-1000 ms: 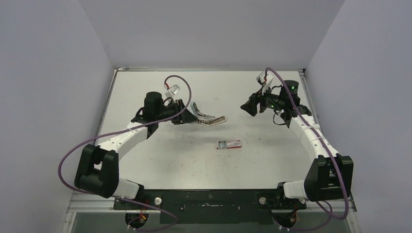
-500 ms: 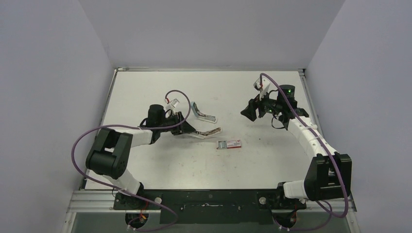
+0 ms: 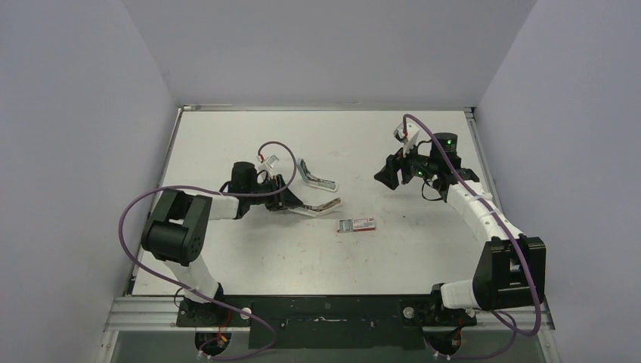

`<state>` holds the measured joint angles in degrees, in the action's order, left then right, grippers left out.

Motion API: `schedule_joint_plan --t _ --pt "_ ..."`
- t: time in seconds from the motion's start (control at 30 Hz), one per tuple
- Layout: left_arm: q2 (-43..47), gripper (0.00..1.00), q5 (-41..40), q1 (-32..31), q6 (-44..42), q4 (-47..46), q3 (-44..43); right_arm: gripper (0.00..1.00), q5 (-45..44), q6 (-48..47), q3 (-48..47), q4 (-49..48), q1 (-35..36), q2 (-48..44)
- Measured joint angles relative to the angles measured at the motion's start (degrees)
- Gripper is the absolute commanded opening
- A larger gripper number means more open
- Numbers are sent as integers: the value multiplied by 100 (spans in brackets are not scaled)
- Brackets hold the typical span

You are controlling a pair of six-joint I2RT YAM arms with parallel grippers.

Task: Load the staples into the stapler
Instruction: Place the stapler at the center of the board.

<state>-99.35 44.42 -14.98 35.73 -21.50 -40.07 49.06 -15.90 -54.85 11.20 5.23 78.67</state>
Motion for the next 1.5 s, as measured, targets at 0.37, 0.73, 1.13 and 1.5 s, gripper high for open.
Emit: schedule_joint_plan --t 0.37,0.73,1.13,1.5 --pt "-74 32 105 48 -474 409 -103 66 0 0 33 -2 0 0" --pt "-195 41 -125 52 -916 903 -247 66 0 2 33 0 0 0" --pt "-179 57 -271 59 -1150 1235 -431 67 0 -15 37 0 2 0" --pt "-28 67 -472 57 -1394 1429 -492 69 -85 -354 55 50 114 0"
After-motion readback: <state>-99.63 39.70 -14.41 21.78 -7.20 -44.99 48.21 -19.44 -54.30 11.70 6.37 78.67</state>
